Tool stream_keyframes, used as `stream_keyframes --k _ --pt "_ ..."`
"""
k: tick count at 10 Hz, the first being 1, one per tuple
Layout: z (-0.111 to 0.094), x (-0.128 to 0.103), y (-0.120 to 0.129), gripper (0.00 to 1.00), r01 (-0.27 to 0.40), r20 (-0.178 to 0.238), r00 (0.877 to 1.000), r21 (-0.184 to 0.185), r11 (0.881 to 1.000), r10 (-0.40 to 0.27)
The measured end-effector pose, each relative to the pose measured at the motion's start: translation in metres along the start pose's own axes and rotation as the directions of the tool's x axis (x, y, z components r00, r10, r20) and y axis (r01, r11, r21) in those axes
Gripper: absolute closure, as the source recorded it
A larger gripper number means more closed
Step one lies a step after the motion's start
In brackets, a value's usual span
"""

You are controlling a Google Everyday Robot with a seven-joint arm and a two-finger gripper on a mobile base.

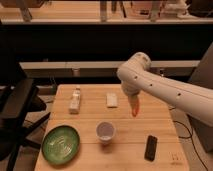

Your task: Place the bottle in the ceramic bowl

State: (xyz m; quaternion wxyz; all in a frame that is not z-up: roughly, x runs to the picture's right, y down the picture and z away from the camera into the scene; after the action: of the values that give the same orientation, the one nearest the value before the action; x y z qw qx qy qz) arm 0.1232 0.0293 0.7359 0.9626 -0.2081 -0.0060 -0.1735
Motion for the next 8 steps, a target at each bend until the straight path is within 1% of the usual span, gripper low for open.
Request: stream_keyframes --k 2,3,6,8 --pt "0.001 -0.019 -0.01 0.2 0.029 0.006 1.0 0.011 1.0 -0.029" --pt "0.001 -0.035 -0.02 0.2 0.05 0.01 0.999 0.02 0.999 -0.05" --pt "0.005 -0.04 -0.026 0.2 0.085 0.015 0.996 0.035 0.996 -0.085" --pt "0.008 -0.052 -0.034 0.2 0.11 0.023 0.994 0.044 0.993 -0.111"
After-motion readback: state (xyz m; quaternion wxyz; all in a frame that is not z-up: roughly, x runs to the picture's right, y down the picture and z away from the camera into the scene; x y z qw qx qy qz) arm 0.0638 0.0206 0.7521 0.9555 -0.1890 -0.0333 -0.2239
